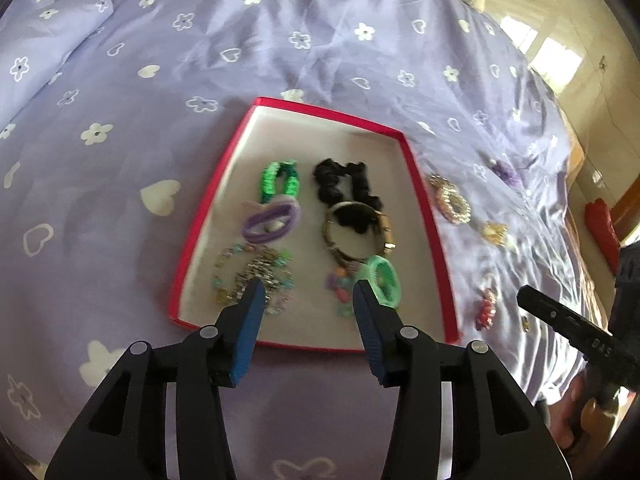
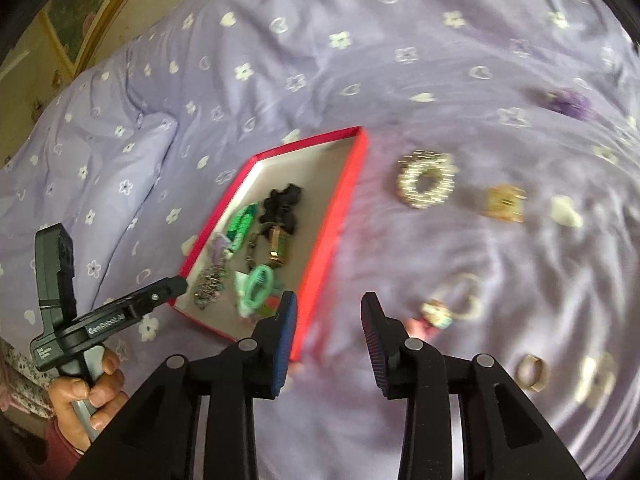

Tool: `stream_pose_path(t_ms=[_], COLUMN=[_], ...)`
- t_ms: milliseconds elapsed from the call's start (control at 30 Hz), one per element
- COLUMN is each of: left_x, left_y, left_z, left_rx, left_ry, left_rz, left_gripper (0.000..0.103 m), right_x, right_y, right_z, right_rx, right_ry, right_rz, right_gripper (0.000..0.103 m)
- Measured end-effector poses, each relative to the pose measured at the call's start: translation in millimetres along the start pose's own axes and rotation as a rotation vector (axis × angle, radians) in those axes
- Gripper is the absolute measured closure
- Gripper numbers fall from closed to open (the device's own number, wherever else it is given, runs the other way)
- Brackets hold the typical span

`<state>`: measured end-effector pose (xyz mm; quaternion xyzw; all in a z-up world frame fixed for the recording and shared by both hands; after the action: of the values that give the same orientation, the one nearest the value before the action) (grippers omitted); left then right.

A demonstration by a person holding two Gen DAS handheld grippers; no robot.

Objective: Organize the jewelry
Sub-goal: 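Lift both open tools away from the box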

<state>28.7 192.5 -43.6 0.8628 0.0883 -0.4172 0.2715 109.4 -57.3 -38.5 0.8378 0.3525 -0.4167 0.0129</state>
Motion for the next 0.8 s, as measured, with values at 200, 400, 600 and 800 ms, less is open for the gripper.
stream_pose_path(t_ms=[200, 400, 600, 800], left_x=[-11, -16, -12, -6], left_y=[27, 52, 81, 105], left_z=[7, 16, 30, 42], left_rx=[0.044, 0.095, 0.154, 0.213], left_ry=[0.002, -0.002, -0.03, -0.057], left_rz=[0.034, 0.055, 0.073, 0.084], left_gripper=[0.057, 0.055, 0.055, 0.055], right_x=[-27, -50, -65, -69], right_y=[33, 61, 78, 85], right_z=[20, 42, 61, 73], right_rx=[0.04, 0.091, 0.124, 0.128], right_ry=[0.013, 0.02, 0.023, 0.017], right_rz=[0.057, 0.103, 0.127, 0.144], right_gripper=[0.067, 0.067, 0.067, 0.067])
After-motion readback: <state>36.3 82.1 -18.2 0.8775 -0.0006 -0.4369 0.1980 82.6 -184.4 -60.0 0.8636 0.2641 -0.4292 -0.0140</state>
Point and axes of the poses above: each gripper's, at about its wrist camera, not at the fingertips, and x roughly the way its jaws point, y to its right, z to its underside, the point moved 3 cm from there along x, roughly the way its jaws point, and after that the axes turned 9 degrees about -x, right-handed, at the moved point
